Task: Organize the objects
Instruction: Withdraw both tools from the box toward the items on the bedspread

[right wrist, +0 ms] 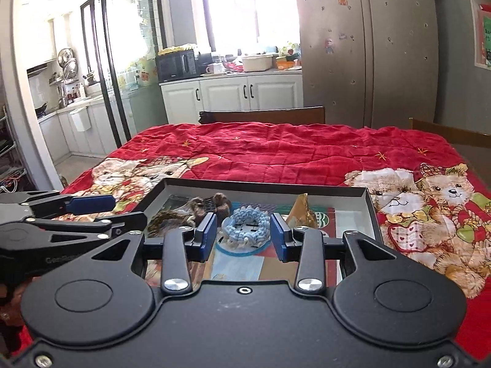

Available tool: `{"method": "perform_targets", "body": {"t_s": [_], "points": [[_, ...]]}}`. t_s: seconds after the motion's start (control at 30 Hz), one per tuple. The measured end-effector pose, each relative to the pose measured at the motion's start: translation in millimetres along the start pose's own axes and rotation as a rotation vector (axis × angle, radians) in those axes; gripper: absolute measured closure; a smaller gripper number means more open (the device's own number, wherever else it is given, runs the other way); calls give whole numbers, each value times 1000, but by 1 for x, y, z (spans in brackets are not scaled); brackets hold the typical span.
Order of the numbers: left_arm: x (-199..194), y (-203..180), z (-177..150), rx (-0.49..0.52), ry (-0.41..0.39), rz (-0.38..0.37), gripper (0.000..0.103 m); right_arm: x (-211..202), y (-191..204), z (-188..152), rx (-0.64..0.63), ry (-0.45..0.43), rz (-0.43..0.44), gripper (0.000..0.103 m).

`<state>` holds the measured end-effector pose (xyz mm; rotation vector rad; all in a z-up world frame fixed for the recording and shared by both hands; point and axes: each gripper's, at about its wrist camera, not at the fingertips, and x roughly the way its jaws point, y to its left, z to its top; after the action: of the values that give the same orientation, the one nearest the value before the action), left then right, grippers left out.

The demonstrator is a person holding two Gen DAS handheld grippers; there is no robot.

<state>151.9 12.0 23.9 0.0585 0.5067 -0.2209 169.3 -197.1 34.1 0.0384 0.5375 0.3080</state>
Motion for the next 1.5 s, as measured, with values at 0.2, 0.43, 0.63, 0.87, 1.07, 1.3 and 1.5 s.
{"method": "perform_targets", "body": {"t_s": [0.2,0.43,0.63,0.87,1.07,1.3,1.5], "points": [[-16,-6,-3,25,-19,-19,36,-28,4,-7,-10,-13,-3,64],[-38,-12,-6,73,-46,-33,35,-56,2,-17,-18,-15,-15,63],[-56,-16,-7,110,-71,-42,34,-78,-4,-29,-9,-9,-17,63],[-71,-25,-17,181,-84,-52,33,-106,-4,-40,-32,-22,-22,63],[-78,-30,-30,221,-63,-66,32,-121,-5,-54,-33,-7,-20,63],[-80,-38,-50,255,-24,-98,32,-129,-5,-72,-23,20,-9,63],[-83,-41,-62,263,4,-125,32,-131,-5,-83,-11,26,-1,62]]}}
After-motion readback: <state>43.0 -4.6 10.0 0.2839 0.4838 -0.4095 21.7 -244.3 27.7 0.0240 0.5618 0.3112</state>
